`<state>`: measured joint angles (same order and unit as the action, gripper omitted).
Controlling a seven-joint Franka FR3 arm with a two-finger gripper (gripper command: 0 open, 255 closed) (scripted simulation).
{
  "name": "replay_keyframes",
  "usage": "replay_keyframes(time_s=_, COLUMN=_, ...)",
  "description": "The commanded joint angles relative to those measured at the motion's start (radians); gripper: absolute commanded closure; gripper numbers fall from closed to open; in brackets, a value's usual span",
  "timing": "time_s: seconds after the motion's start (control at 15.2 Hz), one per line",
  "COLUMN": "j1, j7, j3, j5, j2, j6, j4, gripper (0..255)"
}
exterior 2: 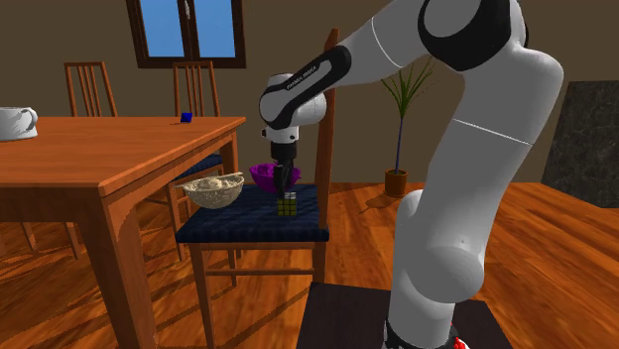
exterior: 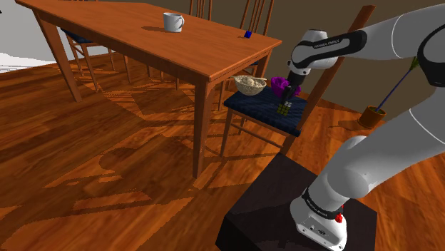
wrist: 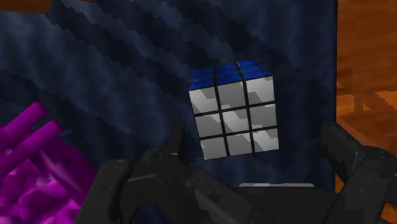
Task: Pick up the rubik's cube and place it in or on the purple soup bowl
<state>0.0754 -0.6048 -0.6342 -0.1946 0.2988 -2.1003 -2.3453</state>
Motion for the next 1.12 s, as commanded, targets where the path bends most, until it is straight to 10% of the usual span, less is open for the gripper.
replay_keyframes(time_s=0.0, j1=0.01, j7=-0.013, j3=-0.03, j5=0.008, j2=-0.034, j6=-0.038, j4=-0.02, gripper=0)
replay_keyframes(time_s=0.79, j1=0.023, j7=-0.032, j3=-0.029, j5=0.03, j2=-0.074, j6=-0.107, j4=-0.055, gripper=0)
replay_keyframes(time_s=0.86, j1=0.024, j7=-0.039, j3=-0.033, j5=0.032, j2=-0.077, j6=-0.102, j4=-0.047, gripper=255)
replay_keyframes(time_s=1.06, j1=0.023, j7=-0.032, j3=-0.03, j5=0.03, j2=-0.075, j6=-0.114, j4=-0.061, gripper=255)
